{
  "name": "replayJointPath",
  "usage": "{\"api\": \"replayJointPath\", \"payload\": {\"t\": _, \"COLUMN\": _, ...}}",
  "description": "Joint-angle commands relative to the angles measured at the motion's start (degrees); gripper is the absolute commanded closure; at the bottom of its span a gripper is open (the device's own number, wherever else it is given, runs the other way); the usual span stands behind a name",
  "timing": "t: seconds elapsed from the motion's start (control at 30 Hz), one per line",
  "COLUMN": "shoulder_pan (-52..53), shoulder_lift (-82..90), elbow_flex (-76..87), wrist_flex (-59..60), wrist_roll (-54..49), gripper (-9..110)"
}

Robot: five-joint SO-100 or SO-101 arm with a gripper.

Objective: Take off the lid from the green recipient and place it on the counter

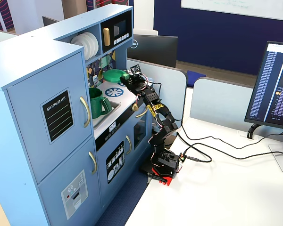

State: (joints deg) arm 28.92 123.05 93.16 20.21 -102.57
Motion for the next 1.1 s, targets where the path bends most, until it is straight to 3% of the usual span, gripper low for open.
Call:
{"api": "replayJointPath", "payload": {"t": 0.0, "shoulder_pan": 2.99, "shoulder_lift": 3.6, "elbow_flex": 2.2, "wrist_flex": -3.69, "wrist_roll": 0.79, "gripper": 101}}
{"api": "replayJointPath", "payload": {"t": 0.7, "shoulder_pan": 4.83, "shoulder_lift": 3.25, "elbow_flex": 27.07, "wrist_flex": -19.95, "wrist_roll": 0.18, "gripper": 101}}
{"api": "replayJointPath", "payload": {"t": 1.07, "shoulder_pan": 6.06, "shoulder_lift": -4.22, "elbow_flex": 27.6, "wrist_flex": -26.72, "wrist_roll": -0.26, "gripper": 101}}
